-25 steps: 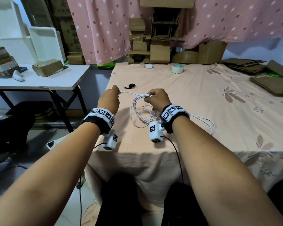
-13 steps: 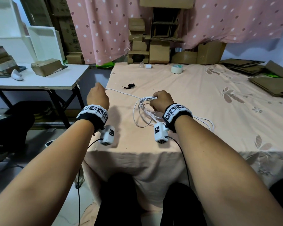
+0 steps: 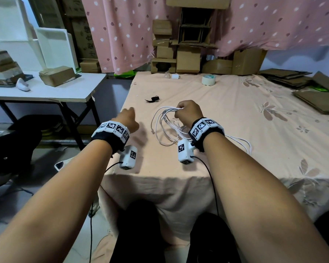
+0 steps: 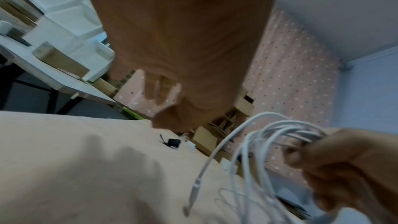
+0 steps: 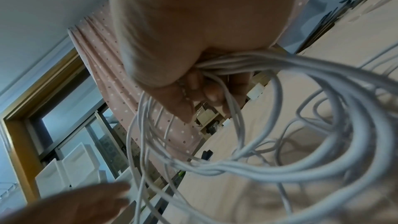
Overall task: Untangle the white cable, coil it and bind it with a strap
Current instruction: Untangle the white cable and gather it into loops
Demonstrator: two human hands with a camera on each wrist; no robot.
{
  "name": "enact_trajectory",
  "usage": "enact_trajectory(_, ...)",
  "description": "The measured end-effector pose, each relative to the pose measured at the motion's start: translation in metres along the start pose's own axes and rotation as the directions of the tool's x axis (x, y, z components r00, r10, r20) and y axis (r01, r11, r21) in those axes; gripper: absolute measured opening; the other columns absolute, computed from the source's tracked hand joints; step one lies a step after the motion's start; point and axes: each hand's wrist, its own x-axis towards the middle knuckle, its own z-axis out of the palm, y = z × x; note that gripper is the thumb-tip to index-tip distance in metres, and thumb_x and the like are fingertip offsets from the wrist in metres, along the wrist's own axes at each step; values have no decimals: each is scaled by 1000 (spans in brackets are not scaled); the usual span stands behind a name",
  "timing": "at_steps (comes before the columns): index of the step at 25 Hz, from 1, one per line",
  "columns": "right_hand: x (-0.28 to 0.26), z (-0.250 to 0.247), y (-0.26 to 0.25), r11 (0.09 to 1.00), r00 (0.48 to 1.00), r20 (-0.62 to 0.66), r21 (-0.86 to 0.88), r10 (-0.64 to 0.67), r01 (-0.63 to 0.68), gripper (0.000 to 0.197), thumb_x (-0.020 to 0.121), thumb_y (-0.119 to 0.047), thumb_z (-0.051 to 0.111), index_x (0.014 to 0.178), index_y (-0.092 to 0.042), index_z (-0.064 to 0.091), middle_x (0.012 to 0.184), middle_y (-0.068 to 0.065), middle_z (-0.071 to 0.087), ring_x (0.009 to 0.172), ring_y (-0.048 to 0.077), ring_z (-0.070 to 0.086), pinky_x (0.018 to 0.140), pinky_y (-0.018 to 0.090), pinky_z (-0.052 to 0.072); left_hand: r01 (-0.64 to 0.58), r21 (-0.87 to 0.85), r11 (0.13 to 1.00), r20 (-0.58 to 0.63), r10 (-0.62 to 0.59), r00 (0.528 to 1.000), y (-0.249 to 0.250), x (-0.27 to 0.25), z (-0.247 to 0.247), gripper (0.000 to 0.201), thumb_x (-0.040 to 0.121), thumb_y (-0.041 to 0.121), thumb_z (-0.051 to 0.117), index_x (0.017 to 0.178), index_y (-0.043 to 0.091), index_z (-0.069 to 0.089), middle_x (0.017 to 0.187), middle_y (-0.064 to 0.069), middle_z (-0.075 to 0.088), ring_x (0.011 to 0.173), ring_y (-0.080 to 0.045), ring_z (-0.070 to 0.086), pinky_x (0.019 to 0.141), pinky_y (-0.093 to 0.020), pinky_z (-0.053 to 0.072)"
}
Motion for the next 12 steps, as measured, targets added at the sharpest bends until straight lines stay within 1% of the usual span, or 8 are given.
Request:
enact_trajectory(2, -1, 5, 0, 1000, 1000, 8, -30, -7, 7, 19, 77, -3, 64, 68, -20, 66, 67, 4, 62, 68, 26, 56, 62, 29, 46, -175, -155, 972, 75, 188, 979, 22, -7, -2, 71, 88, 10, 63, 152, 14, 33, 156, -9, 37, 141, -28, 39, 115, -38, 33)
enact_trajectory(3, -2, 8, -1, 1000, 1000, 22, -23, -14, 14, 19, 76, -3, 65, 67, -21, 66, 68, 4, 63, 69, 26, 57, 63, 29, 47, -215, -307, 927, 87, 252, 964, 34, -10, -3, 80, 87, 10, 68, 156, 16, 28, 156, -5, 37, 142, -24, 38, 114, -32, 32)
enact_trajectory(4, -3, 11, -2, 1000, 999, 42, 4, -25, 25, 20, 75, -4, 66, 67, -21, 66, 68, 5, 63, 67, 25, 56, 61, 29, 47, -223, -433, 873, 89, 288, 953, 46, -12, -2, 81, 86, 10, 72, 155, 16, 31, 149, -4, 43, 136, -21, 44, 108, -28, 36)
enact_trajectory(5, -5, 13, -3, 998, 997, 63, 45, -46, 44, 19, 75, -3, 67, 67, -21, 66, 67, 4, 62, 63, 24, 55, 58, 29, 48, -237, -511, 827, 73, 316, 946, 54, -11, 0, 73, 85, 9, 74, 149, 14, 40, 135, -4, 53, 123, -22, 53, 98, -27, 42)
enact_trajectory(7, -7, 14, -7, 990, 993, 64, 111, -95, 87, 12, 77, -4, 70, 72, -15, 70, 65, 4, 60, 59, 23, 55, 52, 30, 51, -270, -569, 776, 9, 334, 942, 59, -5, 9, 32, 87, 7, 71, 118, 5, 63, 99, -11, 67, 92, -27, 67, 82, -34, 53)
enact_trajectory(9, -7, 11, -10, 988, 993, 10, 107, -115, 114, 9, 77, -5, 70, 74, -14, 71, 63, 2, 61, 57, 23, 57, 53, 34, 55, -238, -671, 702, -71, 259, 963, 57, -5, 18, 3, 91, 7, 64, 91, 4, 64, 75, -13, 63, 66, -29, 67, 71, -43, 59)
enact_trajectory(11, -5, 9, -11, 992, 993, -53, 59, -109, 112, 13, 77, -8, 68, 73, -20, 69, 64, -1, 62, 58, 24, 62, 59, 36, 59, -183, -810, 558, -114, 156, 981, 56, -8, 22, 10, 91, 0, 62, 82, 5, 62, 68, -11, 56, 51, -24, 61, 66, -40, 57)
enact_trajectory(12, -5, 9, -11, 994, 991, -81, 24, -106, 108, 14, 79, -10, 66, 74, -23, 68, 67, -1, 64, 62, 26, 65, 61, 36, 59, -165, -876, 454, -117, 132, 984, 56, -10, 21, 13, 90, -5, 62, 79, 3, 62, 67, -10, 55, 46, -22, 58, 69, -39, 57)
